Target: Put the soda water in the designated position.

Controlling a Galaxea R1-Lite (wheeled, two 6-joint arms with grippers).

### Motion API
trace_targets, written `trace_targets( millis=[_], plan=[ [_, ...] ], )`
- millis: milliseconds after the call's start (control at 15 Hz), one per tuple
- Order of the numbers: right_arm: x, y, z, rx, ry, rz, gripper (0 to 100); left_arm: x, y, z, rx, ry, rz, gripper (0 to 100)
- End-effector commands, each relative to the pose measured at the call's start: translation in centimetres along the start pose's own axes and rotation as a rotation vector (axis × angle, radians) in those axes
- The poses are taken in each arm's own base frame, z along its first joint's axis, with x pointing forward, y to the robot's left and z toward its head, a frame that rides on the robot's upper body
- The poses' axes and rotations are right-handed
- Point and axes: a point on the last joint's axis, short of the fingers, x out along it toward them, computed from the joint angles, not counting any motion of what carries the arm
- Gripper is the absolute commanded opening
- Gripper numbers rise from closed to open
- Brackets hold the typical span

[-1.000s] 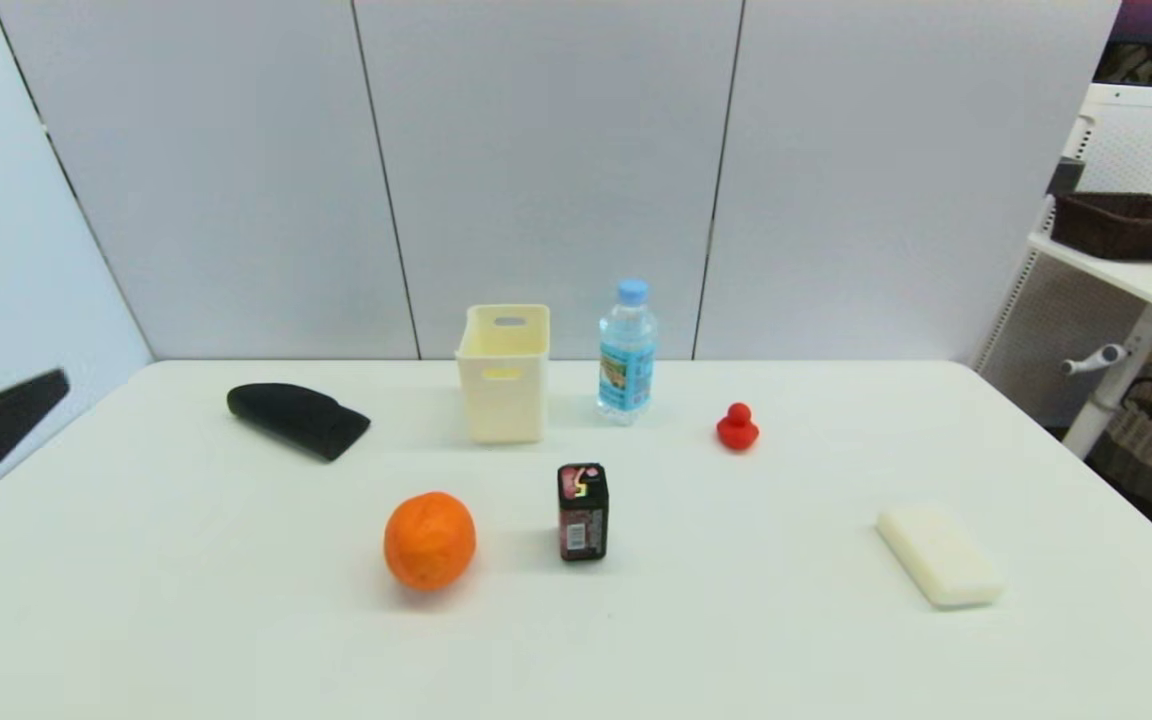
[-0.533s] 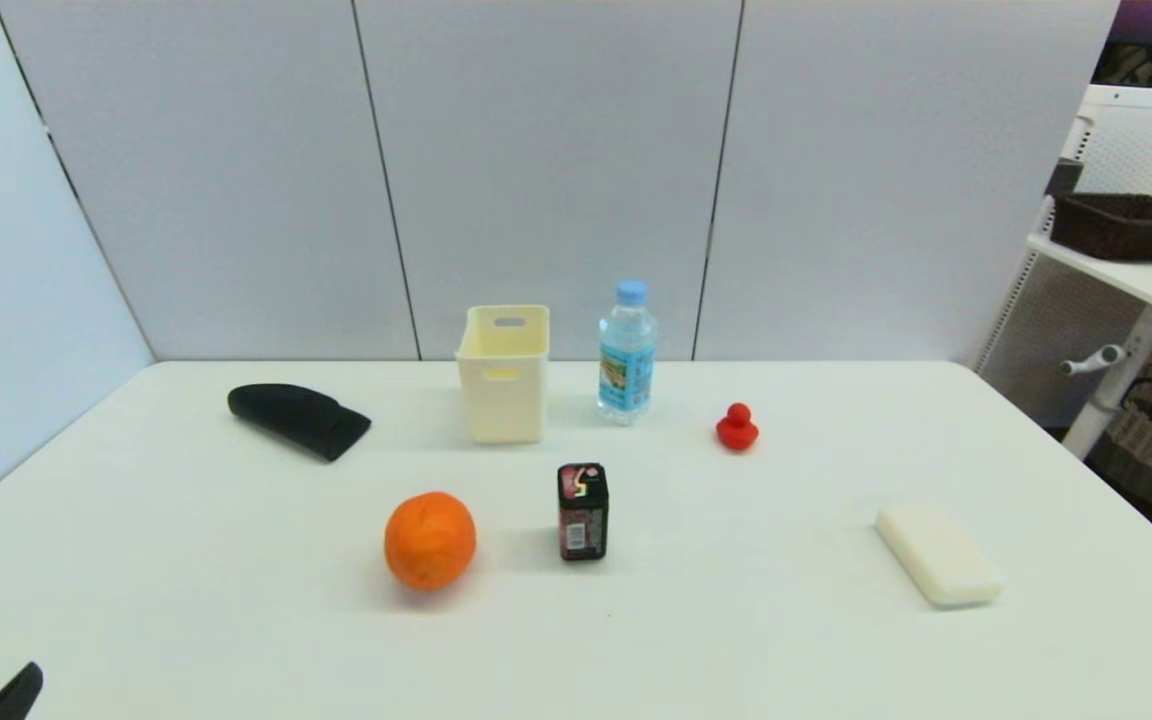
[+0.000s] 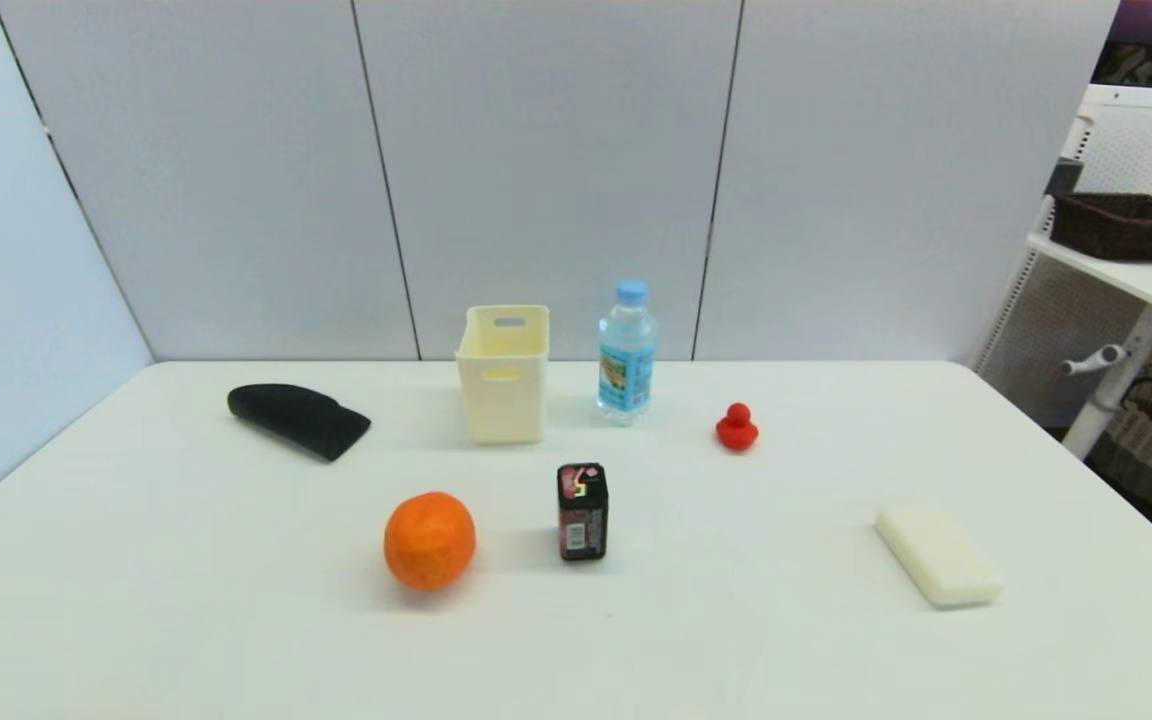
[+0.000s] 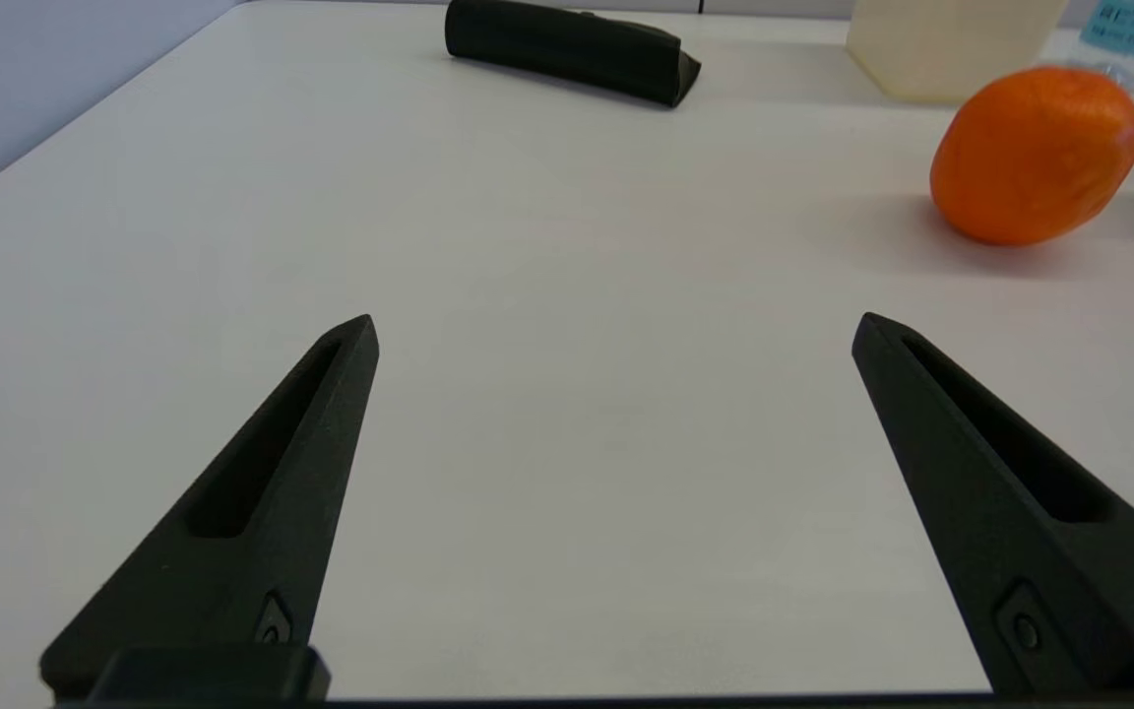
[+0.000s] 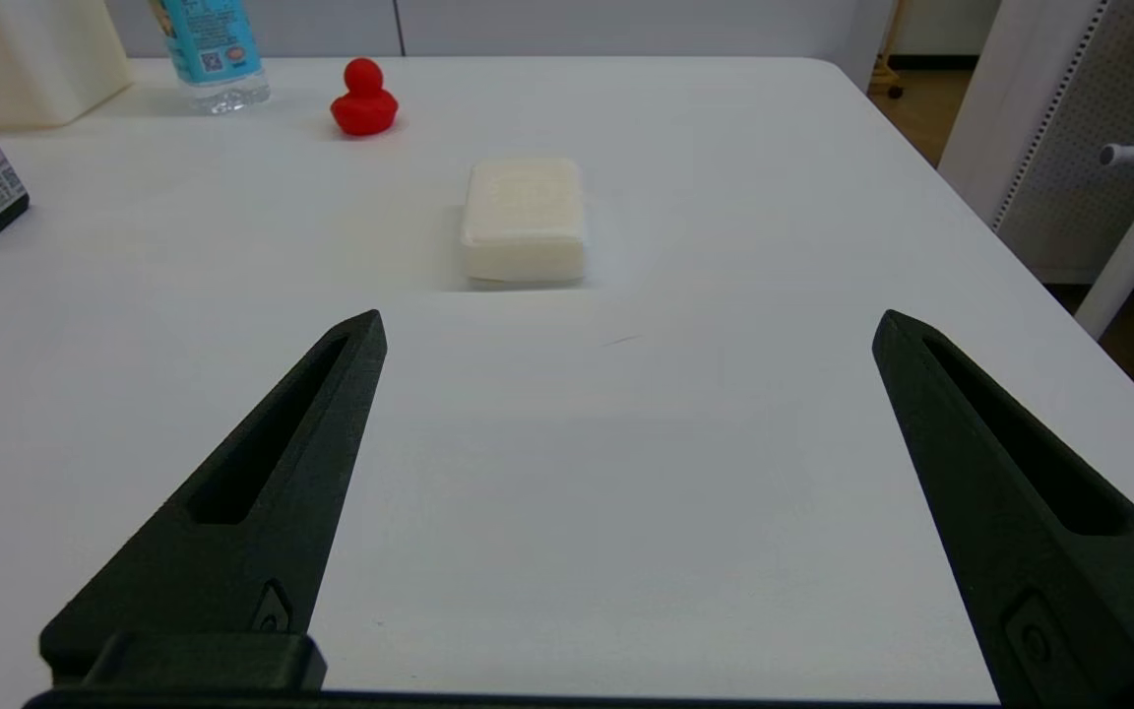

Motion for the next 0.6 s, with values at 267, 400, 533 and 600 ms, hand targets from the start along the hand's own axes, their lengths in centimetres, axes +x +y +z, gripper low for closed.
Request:
trace_targets(
  millis=[267,400,533,600],
  plan=[
    [0.01,0.00,-0.01,-0.001,0.002,0.000,100,-0.25,0.00,0.01,0.008,-0.032,-0.001,100],
    [0.01,0.00,-0.01,-0.001,0.002,0.000,100,-0.25,0.00,0.01,0.008,-0.032,-0.001,100],
    [-0.01,0.00,-0.01,-0.001,-0.002,0.000,100,-0.24,0.00,-0.03,0.008,-0.030,-0.003,100],
    [-0.01,0.00,-0.01,-0.001,-0.002,0.000,100,-0.25,0.00,-0.04,0.008,-0.032,-0.003,100]
  ],
)
